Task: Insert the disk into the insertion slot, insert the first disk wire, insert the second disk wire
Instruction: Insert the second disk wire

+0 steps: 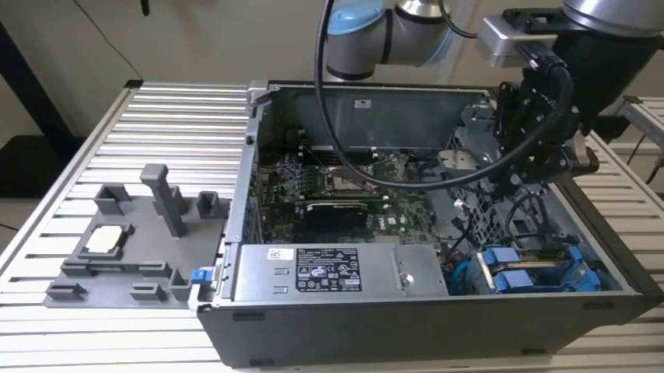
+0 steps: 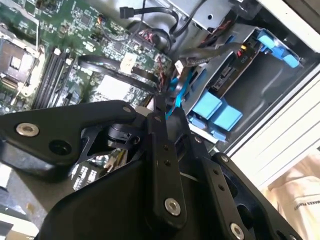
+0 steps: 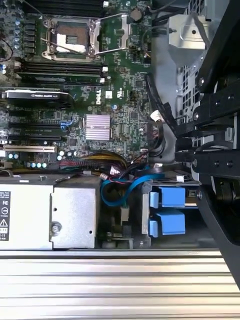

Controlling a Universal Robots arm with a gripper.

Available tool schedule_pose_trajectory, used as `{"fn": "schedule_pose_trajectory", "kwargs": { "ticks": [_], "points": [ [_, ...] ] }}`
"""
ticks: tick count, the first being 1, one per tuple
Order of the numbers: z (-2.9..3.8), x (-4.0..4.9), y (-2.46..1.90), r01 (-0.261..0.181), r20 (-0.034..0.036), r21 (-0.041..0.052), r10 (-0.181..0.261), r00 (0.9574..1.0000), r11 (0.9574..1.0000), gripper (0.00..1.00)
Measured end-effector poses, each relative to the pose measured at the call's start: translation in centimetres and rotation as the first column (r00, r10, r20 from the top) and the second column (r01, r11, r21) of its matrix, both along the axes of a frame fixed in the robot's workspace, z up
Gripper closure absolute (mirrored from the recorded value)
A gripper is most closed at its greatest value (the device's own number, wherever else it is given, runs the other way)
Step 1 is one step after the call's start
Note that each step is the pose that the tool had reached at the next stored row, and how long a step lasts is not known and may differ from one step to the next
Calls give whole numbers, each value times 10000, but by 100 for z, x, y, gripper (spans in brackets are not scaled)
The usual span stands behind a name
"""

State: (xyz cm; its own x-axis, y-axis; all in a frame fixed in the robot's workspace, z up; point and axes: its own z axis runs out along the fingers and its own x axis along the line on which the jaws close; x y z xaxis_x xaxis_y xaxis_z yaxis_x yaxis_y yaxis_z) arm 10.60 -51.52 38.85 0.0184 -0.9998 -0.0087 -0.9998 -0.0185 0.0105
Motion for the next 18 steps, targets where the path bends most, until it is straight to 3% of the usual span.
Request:
{"fn": "schedule_pose_trajectory", "kwargs": {
  "ticks": [2, 6, 8, 11, 15, 18],
  "points": [
    [-9, -13, 32, -35, 74, -154, 36, 10000, 9999, 73],
    [-39, -31, 114, -116, 300, -297, 125, 9995, 9995, 73],
    [-55, -64, 127, -125, 455, -323, 139, 9989, 9994, 73],
    [-66, -121, 138, -121, 608, -506, 151, 9980, 9986, 73],
    [-83, -171, 173, -120, 883, -733, 185, 9959, 9972, 73],
    [-100, -208, 209, -112, 1127, -831, 205, 9934, 9965, 73]
  ]
}}
